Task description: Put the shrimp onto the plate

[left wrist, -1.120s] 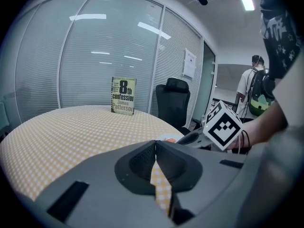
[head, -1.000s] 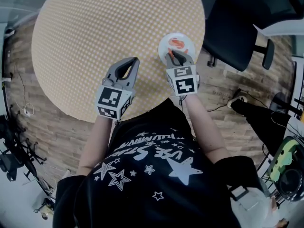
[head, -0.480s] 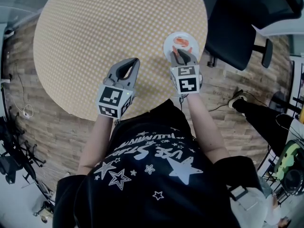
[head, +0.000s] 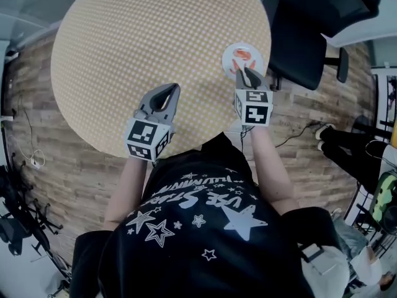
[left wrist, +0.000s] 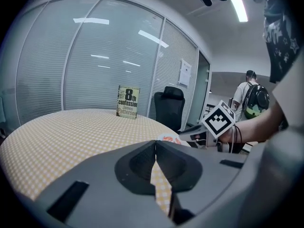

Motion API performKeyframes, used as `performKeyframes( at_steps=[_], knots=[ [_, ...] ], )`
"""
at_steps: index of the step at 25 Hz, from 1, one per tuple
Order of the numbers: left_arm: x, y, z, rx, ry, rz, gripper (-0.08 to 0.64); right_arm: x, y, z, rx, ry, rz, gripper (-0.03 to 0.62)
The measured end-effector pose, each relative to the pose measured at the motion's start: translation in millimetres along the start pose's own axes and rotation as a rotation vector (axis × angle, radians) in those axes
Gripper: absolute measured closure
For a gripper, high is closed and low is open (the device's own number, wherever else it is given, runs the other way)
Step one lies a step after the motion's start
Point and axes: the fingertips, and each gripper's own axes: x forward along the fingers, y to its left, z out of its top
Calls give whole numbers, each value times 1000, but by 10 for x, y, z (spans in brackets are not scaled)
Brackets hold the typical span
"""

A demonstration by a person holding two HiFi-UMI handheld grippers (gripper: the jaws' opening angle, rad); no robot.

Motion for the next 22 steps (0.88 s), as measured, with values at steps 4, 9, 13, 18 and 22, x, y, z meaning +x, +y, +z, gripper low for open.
performKeyframes(
  at_steps=[4,9,13,18,22],
  knots=[
    [-167,12,-26,9,-24,-47,551,-274,47,22,32,-38,-44,522],
    [-377,-3,41,33,-71,-121,551,-613,223,-30,81,-76,-88,522],
    [-546,-29,38,80,-87,-192,551,-870,415,-104,131,-112,-114,522],
    [-648,-23,-45,111,-81,-268,551,-1182,577,-258,224,-157,-164,534],
    [-644,-138,-120,133,-62,-339,551,-1480,608,-453,292,-178,-211,537]
  ],
)
